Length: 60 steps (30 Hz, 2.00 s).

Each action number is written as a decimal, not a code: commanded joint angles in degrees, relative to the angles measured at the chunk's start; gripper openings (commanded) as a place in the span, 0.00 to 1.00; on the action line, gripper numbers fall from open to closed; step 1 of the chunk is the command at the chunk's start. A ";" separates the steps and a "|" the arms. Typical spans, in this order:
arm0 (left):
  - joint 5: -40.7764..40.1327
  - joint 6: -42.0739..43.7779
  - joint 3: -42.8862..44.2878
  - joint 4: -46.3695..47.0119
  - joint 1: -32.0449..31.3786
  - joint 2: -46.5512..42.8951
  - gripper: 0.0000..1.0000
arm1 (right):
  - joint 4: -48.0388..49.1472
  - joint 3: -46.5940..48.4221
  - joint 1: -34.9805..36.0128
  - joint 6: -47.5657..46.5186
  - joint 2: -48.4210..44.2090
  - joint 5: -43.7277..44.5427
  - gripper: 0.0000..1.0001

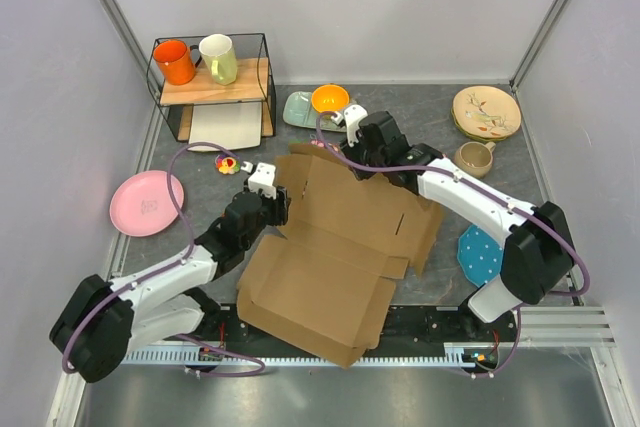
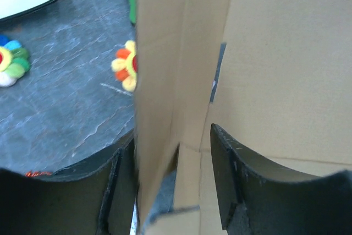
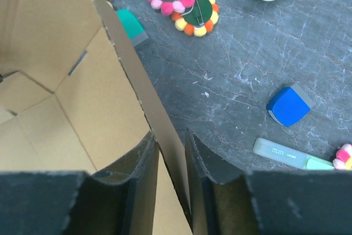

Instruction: Fold the paper box

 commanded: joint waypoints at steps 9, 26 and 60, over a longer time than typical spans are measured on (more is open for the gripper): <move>-6.80 -3.47 8.49 -16.43 -0.04 -15.48 0.66 | -6.33 8.62 -1.66 2.35 -5.29 -9.44 0.00; 15.32 2.95 22.11 -8.70 4.97 -10.92 0.86 | -15.47 8.81 -3.50 6.47 -16.45 -22.79 0.00; 53.76 -5.31 29.86 5.97 13.77 9.83 0.72 | -15.92 2.83 -4.56 7.97 -19.36 -26.23 0.00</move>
